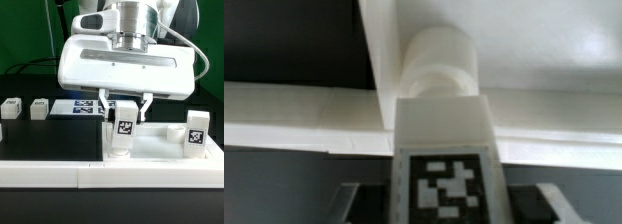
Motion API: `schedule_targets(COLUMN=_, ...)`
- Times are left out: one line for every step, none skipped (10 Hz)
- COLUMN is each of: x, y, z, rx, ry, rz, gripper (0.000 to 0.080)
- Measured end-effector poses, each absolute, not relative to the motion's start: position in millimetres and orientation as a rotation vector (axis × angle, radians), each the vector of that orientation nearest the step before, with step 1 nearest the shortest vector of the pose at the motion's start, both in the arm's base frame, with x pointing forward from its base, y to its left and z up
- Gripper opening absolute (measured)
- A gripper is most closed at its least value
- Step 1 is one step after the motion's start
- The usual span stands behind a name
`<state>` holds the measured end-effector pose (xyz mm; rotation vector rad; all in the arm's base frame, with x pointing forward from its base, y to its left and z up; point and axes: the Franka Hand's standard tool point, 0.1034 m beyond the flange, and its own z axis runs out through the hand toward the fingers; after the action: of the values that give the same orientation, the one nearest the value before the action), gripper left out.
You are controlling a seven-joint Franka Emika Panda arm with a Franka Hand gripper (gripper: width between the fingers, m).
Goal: Assemble square table
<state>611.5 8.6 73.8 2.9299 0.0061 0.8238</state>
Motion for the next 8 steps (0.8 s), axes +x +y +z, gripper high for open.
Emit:
schedule_targets(x=614.8, y=8.8, z=73.8, rx=2.918, ry=0.010, rz=0.851, gripper=0.0289)
schedule_targets(x=616.5, y=9.1, z=73.7, rx=2.908, ry=0.012, rz=0.876, gripper=0.0289)
schedule_targets(x=617.5, y=9.4, z=73.8, rx=2.900, ry=0.015, rz=0.894, gripper=0.0289)
schedule_targets(x=617.7, y=9.7, z=73.9, rx=2.901, ry=-0.005, rz=0.893, gripper=0.0289)
schedule_targets(x=617.8, y=10.2, z=74.0, rx=2.903, ry=-0.015, rz=0.891, gripper=0.0289)
schedule_targets(x=617.8, y=10.0, z=73.9, rx=2.902, ry=-0.013, rz=0.890, gripper=0.0290)
schedule_targets(x=617.5, y=9.8, z=73.5, rx=2.903, ry=-0.013, rz=0.889, gripper=0.0290)
schedule_targets(x=617.5, y=9.7, z=73.4, rx=2.902, ry=-0.013, rz=0.889, gripper=0.0503)
